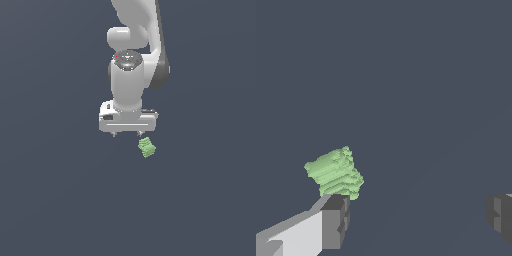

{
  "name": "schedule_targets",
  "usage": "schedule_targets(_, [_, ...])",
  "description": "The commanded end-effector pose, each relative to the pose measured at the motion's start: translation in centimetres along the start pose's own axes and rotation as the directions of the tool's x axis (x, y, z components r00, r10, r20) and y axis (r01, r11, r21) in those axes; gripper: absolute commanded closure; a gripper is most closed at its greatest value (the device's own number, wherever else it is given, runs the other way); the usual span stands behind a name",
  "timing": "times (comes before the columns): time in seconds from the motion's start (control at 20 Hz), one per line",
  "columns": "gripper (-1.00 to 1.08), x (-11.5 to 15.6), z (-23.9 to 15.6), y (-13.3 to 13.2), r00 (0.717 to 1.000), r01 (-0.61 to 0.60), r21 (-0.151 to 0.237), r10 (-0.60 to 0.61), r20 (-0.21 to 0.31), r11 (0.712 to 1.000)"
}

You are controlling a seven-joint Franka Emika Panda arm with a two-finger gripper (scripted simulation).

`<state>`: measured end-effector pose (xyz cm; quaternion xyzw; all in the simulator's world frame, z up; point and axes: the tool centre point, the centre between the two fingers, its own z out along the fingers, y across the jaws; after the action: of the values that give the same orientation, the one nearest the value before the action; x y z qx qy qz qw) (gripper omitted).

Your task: Pick up the object and move it to a goal position.

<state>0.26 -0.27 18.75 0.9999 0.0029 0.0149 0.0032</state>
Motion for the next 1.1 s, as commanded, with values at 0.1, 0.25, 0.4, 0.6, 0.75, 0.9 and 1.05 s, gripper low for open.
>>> schedule_targets(0.1, [-0.92, 0.0, 0.1, 0.2, 1.000, 0.002, -0.003, -0.002, 0.002, 1.000])
schedule_targets(0.25, [-0.92, 0.0, 0.7, 1.3, 1.000, 0.009, -0.016, -0.009, 0.010, 1.000])
schedule_targets(0.4, [-0.92, 0.0, 1.1, 2.0, 1.000, 0.016, -0.026, -0.015, 0.016, 1.000])
schedule_targets(0.6, [-0.92, 0.0, 1.0, 1.9, 1.000, 0.016, -0.025, -0.015, 0.015, 1.000])
schedule_targets(0.75, [-0.92, 0.0, 1.4, 1.4, 0.999, 0.035, -0.024, -0.034, 0.016, 0.999])
schedule_targets(0.9, [-0.92, -0.2, 2.2, 0.1, 0.997, 0.080, -0.021, -0.079, 0.019, 0.997])
schedule_targets(1.05, [-0.92, -0.6, 3.5, -1.9, 0.989, 0.150, -0.015, -0.149, 0.022, 0.989])
